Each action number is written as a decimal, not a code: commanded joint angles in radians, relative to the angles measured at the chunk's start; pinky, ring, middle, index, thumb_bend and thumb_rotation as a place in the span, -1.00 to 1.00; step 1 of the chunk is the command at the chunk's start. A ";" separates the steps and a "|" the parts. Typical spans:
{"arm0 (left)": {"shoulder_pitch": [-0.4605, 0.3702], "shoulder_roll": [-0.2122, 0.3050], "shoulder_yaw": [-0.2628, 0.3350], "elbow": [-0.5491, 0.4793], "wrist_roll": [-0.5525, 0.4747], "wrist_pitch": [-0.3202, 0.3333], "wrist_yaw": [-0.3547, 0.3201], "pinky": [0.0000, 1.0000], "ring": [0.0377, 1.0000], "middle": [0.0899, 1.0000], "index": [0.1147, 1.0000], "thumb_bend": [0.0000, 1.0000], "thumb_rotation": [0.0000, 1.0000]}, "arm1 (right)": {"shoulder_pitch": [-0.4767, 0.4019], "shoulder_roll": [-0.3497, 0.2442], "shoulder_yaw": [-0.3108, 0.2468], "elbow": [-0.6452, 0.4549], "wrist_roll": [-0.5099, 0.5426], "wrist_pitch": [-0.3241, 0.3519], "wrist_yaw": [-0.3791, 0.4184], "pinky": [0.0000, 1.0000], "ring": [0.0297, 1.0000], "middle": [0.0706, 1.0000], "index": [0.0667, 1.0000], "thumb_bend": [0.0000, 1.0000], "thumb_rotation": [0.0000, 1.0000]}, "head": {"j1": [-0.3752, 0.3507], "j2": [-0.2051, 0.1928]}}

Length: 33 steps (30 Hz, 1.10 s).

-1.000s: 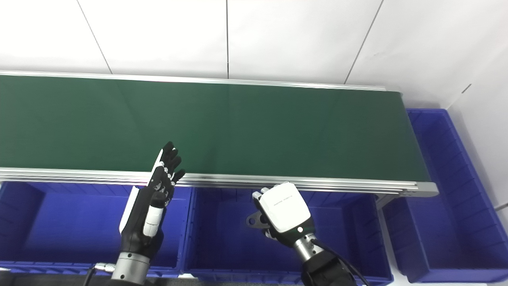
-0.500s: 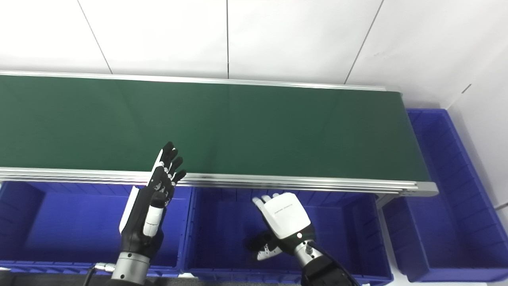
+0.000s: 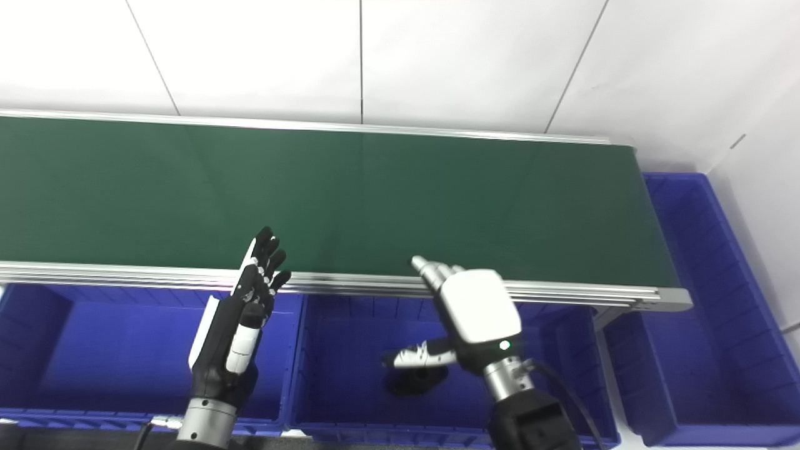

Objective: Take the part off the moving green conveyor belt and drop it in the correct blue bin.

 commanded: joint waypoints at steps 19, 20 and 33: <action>-0.028 0.059 0.115 0.087 0.040 -0.197 0.024 1.00 1.00 1.00 1.00 0.61 0.91 | 0.199 0.311 -0.299 0.132 0.668 -0.442 -0.205 0.70 0.79 0.93 0.97 0.32 1.00 | -0.014 -0.141; -0.032 0.061 0.125 0.099 0.052 -0.220 0.031 0.99 1.00 1.00 1.00 0.58 0.91 | 0.199 0.325 -0.302 0.156 0.685 -0.457 -0.213 0.71 0.79 0.93 0.98 0.33 1.00 | -0.020 -0.156; -0.046 0.073 0.195 0.160 0.096 -0.320 0.048 1.00 1.00 1.00 1.00 0.50 1.00 | 0.210 0.399 -0.288 0.234 0.706 -0.543 -0.240 0.73 0.84 0.98 0.96 0.37 1.00 | -0.060 -0.188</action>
